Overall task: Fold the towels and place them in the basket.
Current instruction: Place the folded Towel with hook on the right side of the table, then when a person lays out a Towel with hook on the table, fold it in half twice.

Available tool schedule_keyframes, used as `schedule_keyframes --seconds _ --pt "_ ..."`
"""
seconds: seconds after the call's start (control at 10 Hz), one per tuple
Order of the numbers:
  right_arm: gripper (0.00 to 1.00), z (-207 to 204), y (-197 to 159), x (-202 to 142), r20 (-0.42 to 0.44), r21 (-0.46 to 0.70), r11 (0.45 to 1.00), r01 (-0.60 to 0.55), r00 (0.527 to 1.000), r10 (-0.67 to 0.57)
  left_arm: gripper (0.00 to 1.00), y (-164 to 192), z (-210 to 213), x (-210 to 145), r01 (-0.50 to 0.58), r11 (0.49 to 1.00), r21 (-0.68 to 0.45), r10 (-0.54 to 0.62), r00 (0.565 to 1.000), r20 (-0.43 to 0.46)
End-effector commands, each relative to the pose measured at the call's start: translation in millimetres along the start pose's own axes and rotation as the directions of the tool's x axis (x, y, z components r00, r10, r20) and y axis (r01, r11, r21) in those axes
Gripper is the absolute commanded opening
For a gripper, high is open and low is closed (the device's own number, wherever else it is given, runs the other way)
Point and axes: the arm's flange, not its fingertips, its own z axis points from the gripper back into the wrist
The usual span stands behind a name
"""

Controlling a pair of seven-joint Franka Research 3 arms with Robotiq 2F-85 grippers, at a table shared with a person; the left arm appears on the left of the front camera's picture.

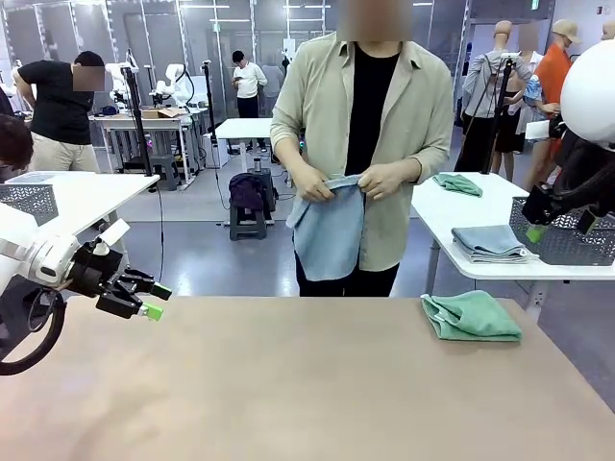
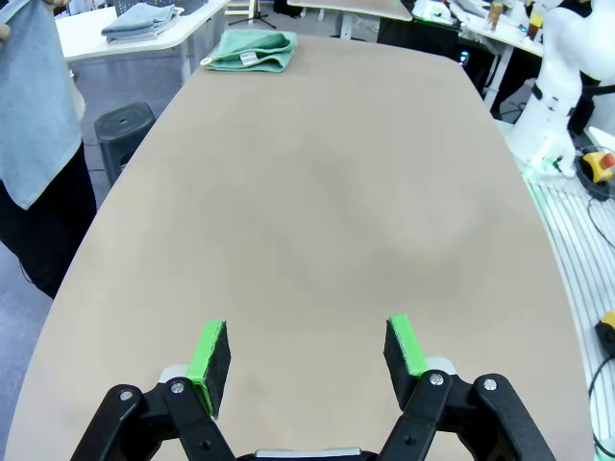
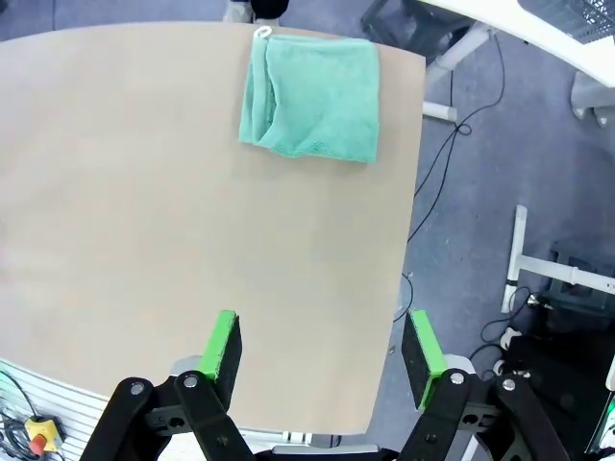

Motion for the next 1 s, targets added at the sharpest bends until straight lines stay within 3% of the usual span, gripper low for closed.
schedule_keyframes --seconds 0.0,0.9 --pt "0.84 -4.3 -3.2 6.4 -0.007 -0.001 1.0 0.006 1.0 -0.006 0.82 -0.3 0.2 0.4 0.003 1.0 0.0 -0.003 1.0 0.0" --pt "0.84 -4.3 -3.2 6.4 -0.007 -0.001 1.0 0.006 1.0 -0.006 0.82 -0.3 0.2 0.4 0.003 1.0 0.0 -0.003 1.0 0.0"
